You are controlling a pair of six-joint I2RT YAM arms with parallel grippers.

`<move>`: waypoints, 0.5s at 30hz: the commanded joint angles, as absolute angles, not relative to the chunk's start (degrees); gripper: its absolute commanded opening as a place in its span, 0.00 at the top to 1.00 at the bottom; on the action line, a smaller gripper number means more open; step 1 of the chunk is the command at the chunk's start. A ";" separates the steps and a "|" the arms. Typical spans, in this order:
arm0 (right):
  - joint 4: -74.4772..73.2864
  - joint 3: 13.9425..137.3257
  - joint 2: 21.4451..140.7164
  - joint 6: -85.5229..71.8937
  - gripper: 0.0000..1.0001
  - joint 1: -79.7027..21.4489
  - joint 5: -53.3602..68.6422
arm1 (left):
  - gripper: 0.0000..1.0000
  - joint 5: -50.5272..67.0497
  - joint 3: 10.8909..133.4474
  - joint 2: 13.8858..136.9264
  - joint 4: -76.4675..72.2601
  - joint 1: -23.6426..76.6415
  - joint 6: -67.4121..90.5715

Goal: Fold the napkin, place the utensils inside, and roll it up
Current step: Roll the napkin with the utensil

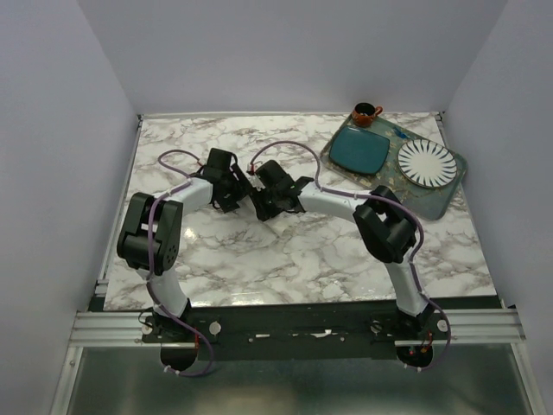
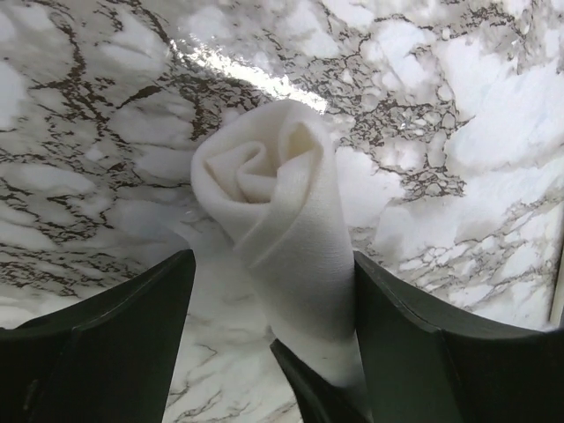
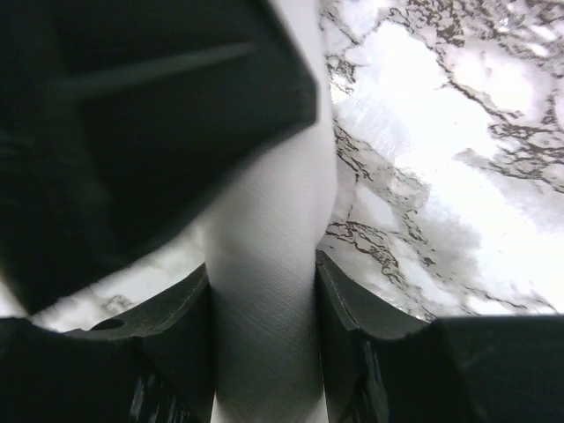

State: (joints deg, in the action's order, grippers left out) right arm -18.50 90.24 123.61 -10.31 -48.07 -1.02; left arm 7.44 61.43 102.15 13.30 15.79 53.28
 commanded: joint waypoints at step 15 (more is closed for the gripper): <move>-14.59 89.39 128.49 -23.73 0.49 -36.83 36.29 | 0.17 8.88 60.56 97.21 13.98 16.26 52.47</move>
State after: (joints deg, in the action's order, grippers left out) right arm -15.42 88.88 125.23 -20.49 -37.26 28.23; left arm 8.71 61.36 98.39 15.25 15.51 51.77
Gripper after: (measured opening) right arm 0.510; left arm 0.813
